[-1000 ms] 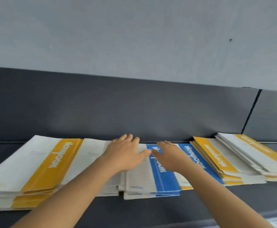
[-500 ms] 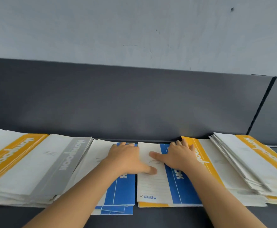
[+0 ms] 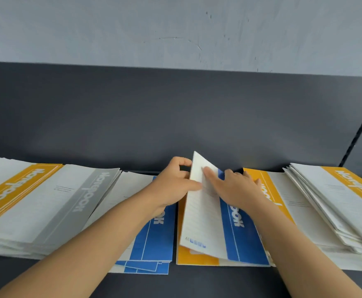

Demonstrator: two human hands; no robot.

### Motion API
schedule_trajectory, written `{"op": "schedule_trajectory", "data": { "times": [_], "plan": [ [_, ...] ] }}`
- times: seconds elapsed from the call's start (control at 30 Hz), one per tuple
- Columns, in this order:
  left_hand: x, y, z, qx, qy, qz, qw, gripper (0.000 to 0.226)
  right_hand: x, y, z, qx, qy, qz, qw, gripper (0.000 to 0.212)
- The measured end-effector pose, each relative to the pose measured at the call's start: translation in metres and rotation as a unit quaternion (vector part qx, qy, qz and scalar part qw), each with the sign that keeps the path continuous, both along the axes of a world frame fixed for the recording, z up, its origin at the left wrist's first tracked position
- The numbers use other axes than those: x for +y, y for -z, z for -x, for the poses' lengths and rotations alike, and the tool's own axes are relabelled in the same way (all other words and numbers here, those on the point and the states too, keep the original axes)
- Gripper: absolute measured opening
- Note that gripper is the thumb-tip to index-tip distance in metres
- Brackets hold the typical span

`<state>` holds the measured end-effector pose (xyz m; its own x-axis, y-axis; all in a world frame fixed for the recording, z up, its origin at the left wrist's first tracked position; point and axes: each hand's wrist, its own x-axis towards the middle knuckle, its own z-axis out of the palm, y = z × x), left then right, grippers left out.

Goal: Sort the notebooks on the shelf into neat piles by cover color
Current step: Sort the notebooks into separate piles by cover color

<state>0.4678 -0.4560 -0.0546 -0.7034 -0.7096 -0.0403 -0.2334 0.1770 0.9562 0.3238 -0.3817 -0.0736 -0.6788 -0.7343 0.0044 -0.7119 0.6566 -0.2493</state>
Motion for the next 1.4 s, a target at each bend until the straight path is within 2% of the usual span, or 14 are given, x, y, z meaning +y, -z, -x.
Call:
{"op": "schedule_trajectory", "data": {
  "times": [0.1, 0.17, 0.23, 0.3, 0.4, 0.5, 0.57, 0.73, 0.83, 0.97, 1.13, 1.27, 1.33, 1.4],
  "plan": [
    [-0.006, -0.018, -0.011, 0.046, -0.031, -0.015, 0.998, 0.061, 0.004, -0.015, -0.007, -0.069, -0.024, 0.119, 0.990, 0.077],
    [-0.017, -0.031, -0.023, 0.056, -0.042, -0.006, 0.998, 0.050, 0.008, -0.022, -0.014, -0.198, -0.039, 0.227, 0.953, 0.073],
    [-0.028, -0.040, -0.036, 0.017, -0.040, 0.017, 0.999, 0.036, 0.010, -0.023, -0.022, -0.334, -0.037, 0.306, 0.890, 0.072],
    [-0.035, -0.042, -0.047, -0.064, -0.042, 0.073, 0.994, 0.028, 0.008, -0.017, -0.030, -0.379, -0.049, 0.313, 0.869, 0.067],
    [-0.035, -0.038, -0.063, -0.227, -0.055, 0.185, 0.955, 0.055, -0.001, -0.010, -0.053, -0.316, -0.091, 0.264, 0.906, 0.054],
    [-0.033, -0.024, -0.075, -0.369, -0.059, 0.328, 0.868, 0.073, -0.009, -0.010, -0.088, -0.185, -0.162, 0.193, 0.950, 0.038],
    [-0.035, -0.005, -0.080, -0.450, -0.015, 0.339, 0.826, 0.088, -0.011, -0.008, -0.107, -0.099, -0.202, 0.111, 0.968, 0.036],
    [-0.030, 0.014, -0.088, -0.505, 0.030, 0.347, 0.789, 0.093, 0.001, -0.020, -0.099, -0.015, -0.114, 0.080, 0.990, 0.046],
    [-0.027, 0.001, -0.085, -0.518, 0.005, 0.388, 0.762, 0.089, 0.019, -0.032, -0.076, 0.032, -0.074, -0.058, 0.995, 0.072],
    [-0.014, -0.008, -0.075, -0.360, -0.009, 0.474, 0.804, 0.058, 0.047, -0.038, -0.076, -0.082, -0.114, -0.204, 0.969, 0.114],
    [0.007, -0.006, -0.052, -0.264, 0.087, 0.285, 0.917, 0.025, 0.060, -0.034, -0.080, -0.059, -0.128, -0.205, 0.969, 0.123],
    [0.016, -0.009, -0.035, -0.250, 0.110, 0.145, 0.951, 0.021, 0.057, -0.031, -0.074, -0.076, -0.100, -0.181, 0.975, 0.113],
    [0.018, -0.010, -0.029, -0.202, 0.088, 0.029, 0.975, 0.014, 0.057, -0.027, -0.065, -0.073, -0.091, -0.152, 0.981, 0.091],
    [0.022, -0.015, -0.029, -0.149, 0.067, -0.088, 0.983, 0.035, 0.059, -0.021, -0.057, -0.035, -0.100, -0.127, 0.986, 0.063]
  ]
}}
